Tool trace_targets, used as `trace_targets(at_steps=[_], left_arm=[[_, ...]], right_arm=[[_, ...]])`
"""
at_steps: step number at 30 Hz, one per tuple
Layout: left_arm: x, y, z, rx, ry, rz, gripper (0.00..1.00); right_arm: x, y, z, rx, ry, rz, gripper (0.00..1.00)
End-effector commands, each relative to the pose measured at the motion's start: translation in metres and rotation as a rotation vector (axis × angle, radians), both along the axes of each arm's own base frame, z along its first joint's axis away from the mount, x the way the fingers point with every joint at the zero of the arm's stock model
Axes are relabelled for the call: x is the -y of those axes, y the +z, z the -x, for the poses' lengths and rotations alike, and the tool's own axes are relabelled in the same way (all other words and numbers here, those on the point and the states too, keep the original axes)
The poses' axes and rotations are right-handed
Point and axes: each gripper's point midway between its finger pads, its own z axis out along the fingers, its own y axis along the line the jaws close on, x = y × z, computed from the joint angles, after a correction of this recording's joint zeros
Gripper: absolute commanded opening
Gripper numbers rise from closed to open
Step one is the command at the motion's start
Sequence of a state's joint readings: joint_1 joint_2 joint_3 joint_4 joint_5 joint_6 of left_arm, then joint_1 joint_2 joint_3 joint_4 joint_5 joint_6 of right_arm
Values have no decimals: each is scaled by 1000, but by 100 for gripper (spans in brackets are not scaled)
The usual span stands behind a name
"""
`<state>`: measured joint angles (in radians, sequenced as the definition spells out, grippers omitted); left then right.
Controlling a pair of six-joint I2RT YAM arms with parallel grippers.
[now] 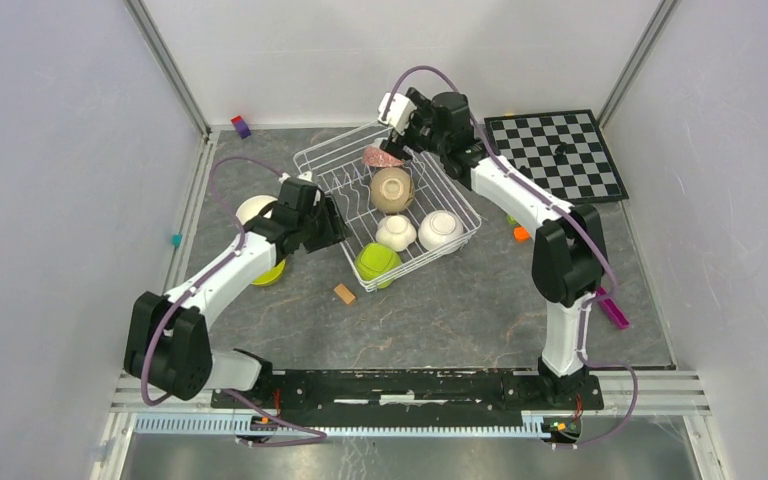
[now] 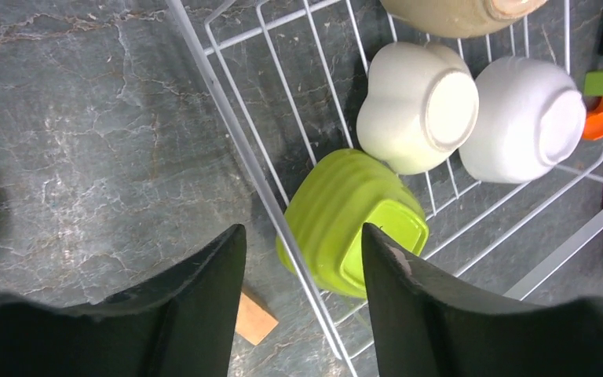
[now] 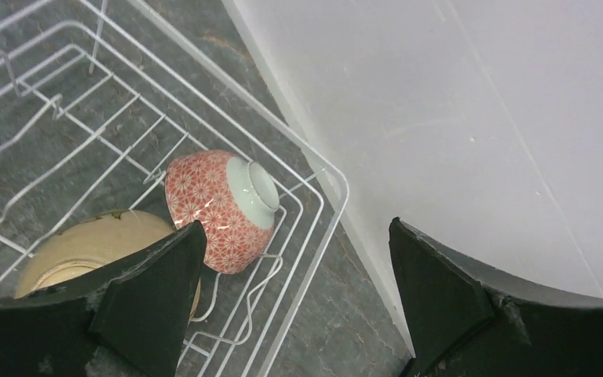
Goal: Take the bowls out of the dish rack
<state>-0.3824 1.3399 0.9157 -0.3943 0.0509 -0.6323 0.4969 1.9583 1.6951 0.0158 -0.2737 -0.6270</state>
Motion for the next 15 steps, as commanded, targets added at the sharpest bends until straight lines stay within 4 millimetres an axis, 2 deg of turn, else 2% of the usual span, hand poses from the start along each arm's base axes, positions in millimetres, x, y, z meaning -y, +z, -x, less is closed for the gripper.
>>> trace_targets(at_steps=[1,6,9,11,15], left_arm=[[11,17,-21,51,28,31,59],[23,11,-17,29,-28,24,33],[27,10,-12,32,-61,-18,11],[31,11,-8,38,-95,-41,3],[42,12,3,44,-172,-55,2]], right_arm=[[-17,-18,-7,32,65,98,93],[-25,-42,-15,31,47,157,93],[-25,-58,-14,19,26,201,93],[-22,-73,-10,6,12,241,94],[-13,-98,1,-36,3,318,93]])
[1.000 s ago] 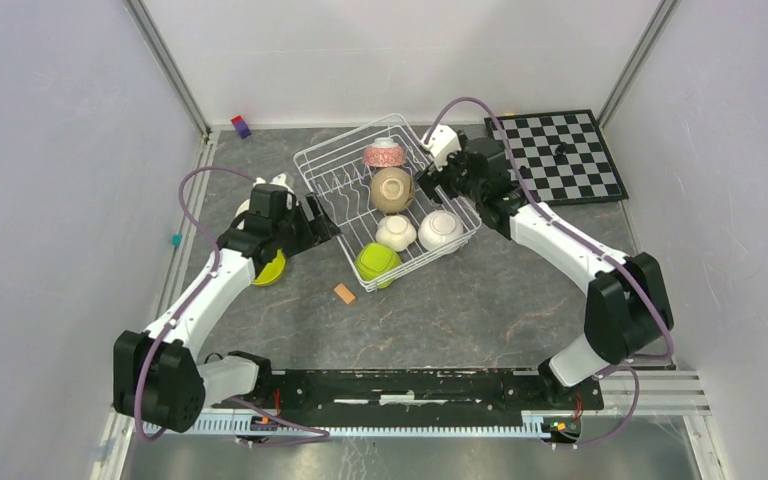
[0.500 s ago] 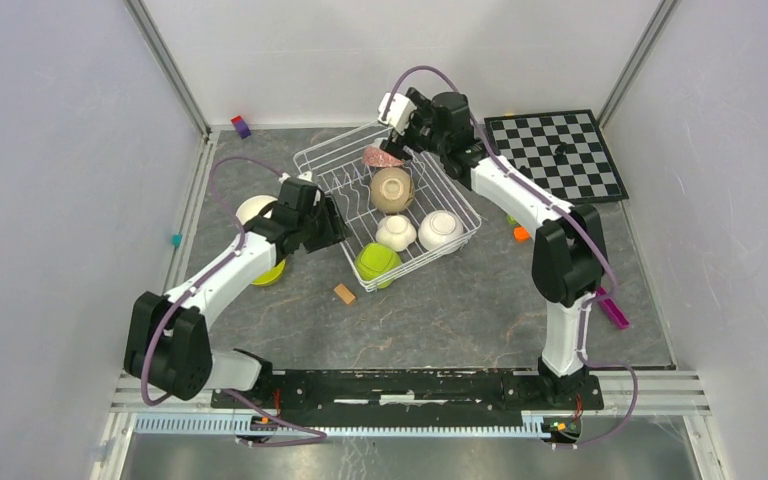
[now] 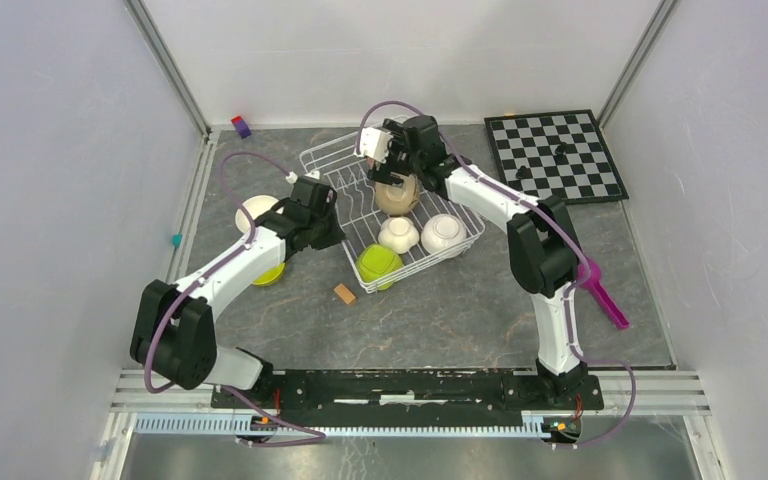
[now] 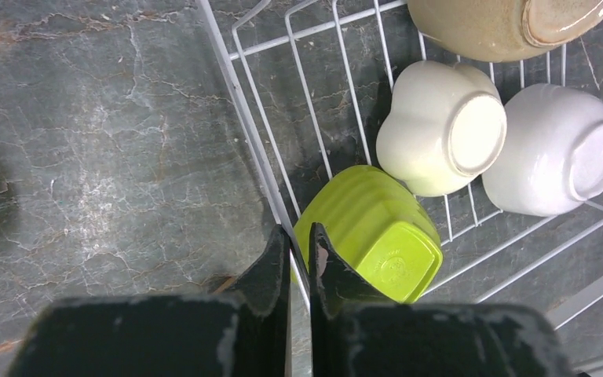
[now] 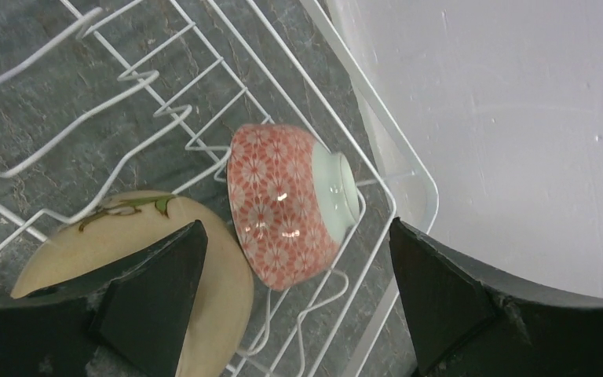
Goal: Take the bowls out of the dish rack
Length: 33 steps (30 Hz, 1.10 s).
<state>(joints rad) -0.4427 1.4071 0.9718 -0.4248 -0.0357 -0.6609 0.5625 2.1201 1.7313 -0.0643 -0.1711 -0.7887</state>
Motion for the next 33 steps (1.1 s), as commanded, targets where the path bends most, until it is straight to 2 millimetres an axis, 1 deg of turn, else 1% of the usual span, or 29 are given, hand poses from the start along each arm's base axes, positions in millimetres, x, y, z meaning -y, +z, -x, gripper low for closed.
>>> trace_targets(at_steps=[1,4,9,11,12,17,21,26,28,30,31,33], left_arm=[[34,20,11,62,-210,6,2],[44,27,22,69,-264,32,2],[53,34,34,67,-283,71,2],[54,32,36,63,-278,70,2],[54,31,37,60,-273,66,2],[52,25,36,60,-224,50,3],[54,24,36,64,-212,45,3],[53,24,32,78,-193,24,5],[55,25,32,80,-194,22,8],[55,24,32,81,-191,18,11],[54,25,31,85,-185,16,18],[53,26,32,87,-178,12,24]], right_arm=[[11,-8,10,8,-10,88,93],[17,-18,22,-15,3,122,93],[28,-18,29,-49,-12,175,93],[35,-18,28,-59,-36,208,93],[39,-22,29,-72,-47,234,93],[61,-28,26,-94,-124,347,95],[69,-21,27,-97,-149,369,97],[68,-3,33,-134,-154,306,98],[72,1,36,-145,-159,300,98],[76,-2,39,-167,-167,322,98],[79,-5,39,-180,-175,339,98],[85,-11,41,-207,-187,368,98]])
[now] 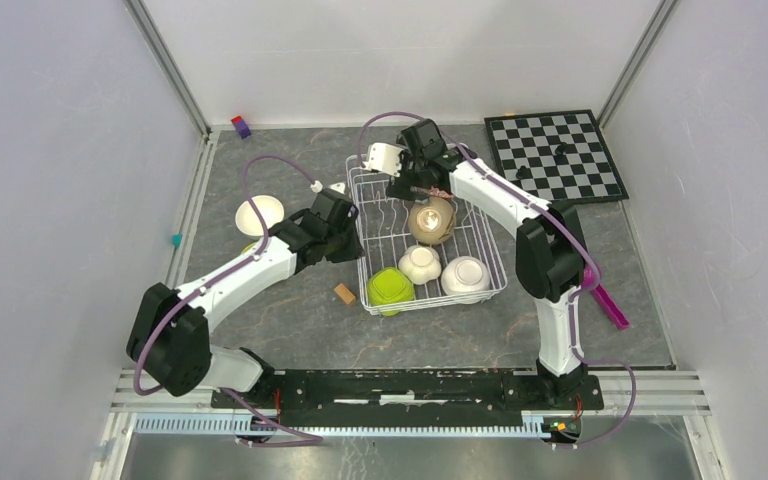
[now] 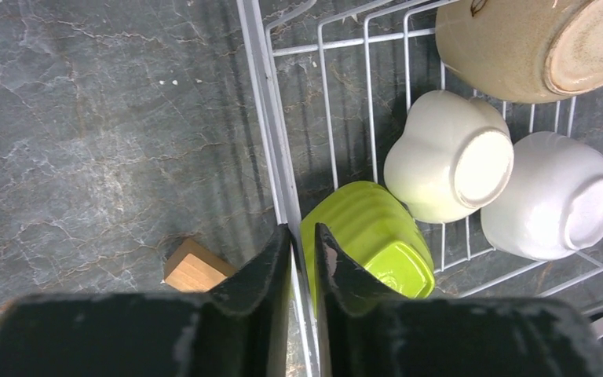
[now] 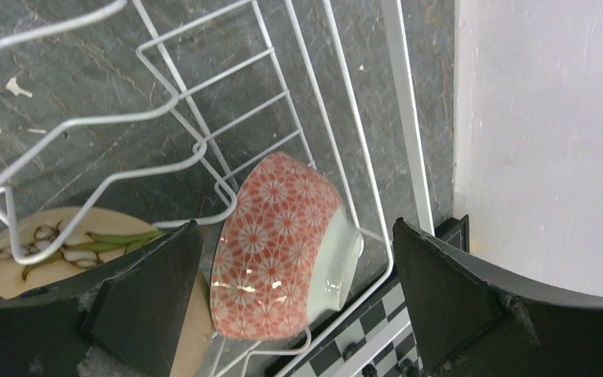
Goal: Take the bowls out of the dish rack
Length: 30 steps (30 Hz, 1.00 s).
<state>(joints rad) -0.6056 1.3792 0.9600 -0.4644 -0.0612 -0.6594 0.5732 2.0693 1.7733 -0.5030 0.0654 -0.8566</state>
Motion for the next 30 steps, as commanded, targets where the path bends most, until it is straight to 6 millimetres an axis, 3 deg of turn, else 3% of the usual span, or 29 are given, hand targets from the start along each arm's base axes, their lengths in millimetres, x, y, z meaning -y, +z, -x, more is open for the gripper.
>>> trace_targets(at_steps=[1,8,16,19,22,25,30], left_arm=[[13,28,-8,98,-31,47,28],[13,29,-9,100,-24,46,33],[13,29,-8,98,-14,48,33],[12,28,-8,93,-5,43,33],[9,29,-10,96,12,28,33],[8,29,-11,100,18,23,32],[7,28,-10,96,23,21,32]], right_arm=[[19,16,3,-27,-51,34,98],[36,13,0,-17,-112,83,98],[45,-15,-7,-39,-146,129,98],[53,-15,-12,-9,-202,131,98],[59,2,-18,68,-267,93,91],[62,27,-22,153,-317,32,76],[71,39,-19,211,-362,-1,54]])
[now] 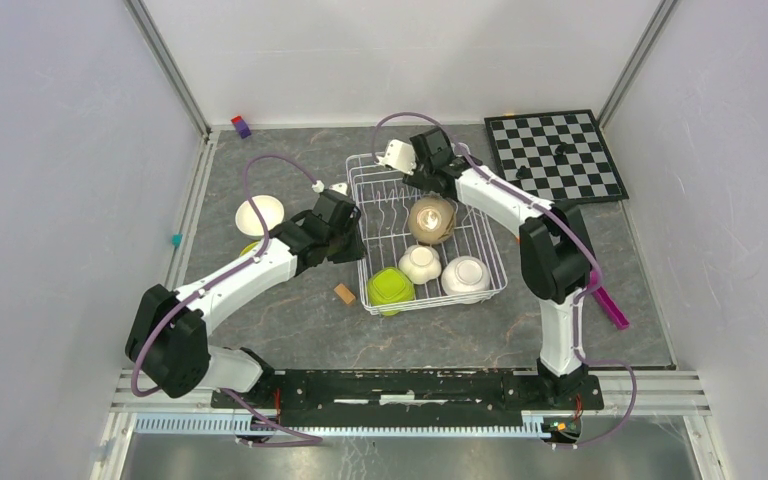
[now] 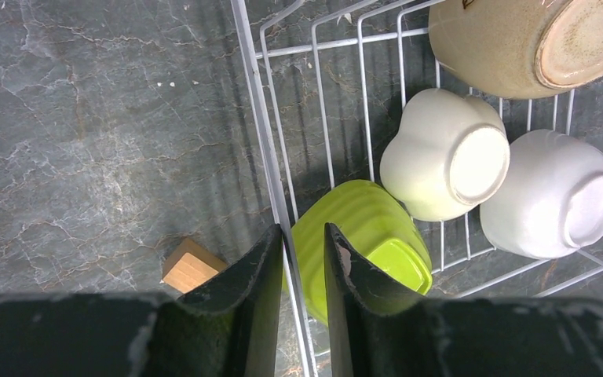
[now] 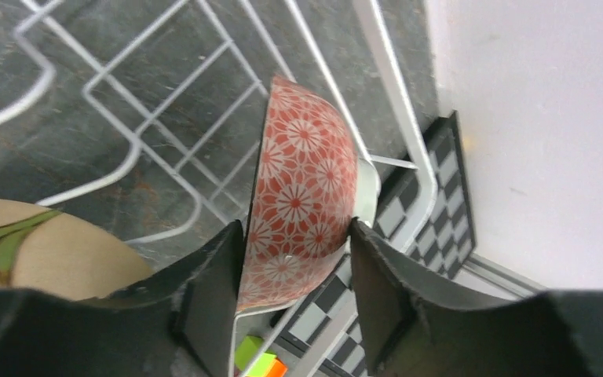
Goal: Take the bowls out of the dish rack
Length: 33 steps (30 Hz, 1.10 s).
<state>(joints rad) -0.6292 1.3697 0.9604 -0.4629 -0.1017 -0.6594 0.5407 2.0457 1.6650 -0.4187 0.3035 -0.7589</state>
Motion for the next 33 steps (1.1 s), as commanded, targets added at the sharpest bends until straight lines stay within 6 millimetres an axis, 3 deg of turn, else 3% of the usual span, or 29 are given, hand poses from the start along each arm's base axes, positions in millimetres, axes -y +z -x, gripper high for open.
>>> trace_targets(at_steps=[1,10,12,15,19,22,28,30,33], left_arm=[[5,25,-10,67,20,38,32],[-3,25,-10,74,53,15,31],[-4,25,-10,75,57,10,31],[-5,24,-10,73,59,6,31],[-5,24,-10,72,60,5,32],[-6,23,-9,70,62,1,32],[-7,23,-10,71,66,-3,32],[-7,23,-10,70,70,-2,33],[-10,24,-11,78,86,-10,40]], right_arm=[[14,49,-10,158,-101,-59,51],[22,47,-12,221,-160,-75,17],[21,49,-13,240,-153,-82,20],[20,46,-15,243,-141,-83,35],[18,35,-21,232,-126,-61,43],[19,29,-29,227,-137,-57,44],[20,31,-38,260,-144,-61,35],[21,34,-40,276,-146,-56,25],[23,41,-45,312,-159,-63,0]])
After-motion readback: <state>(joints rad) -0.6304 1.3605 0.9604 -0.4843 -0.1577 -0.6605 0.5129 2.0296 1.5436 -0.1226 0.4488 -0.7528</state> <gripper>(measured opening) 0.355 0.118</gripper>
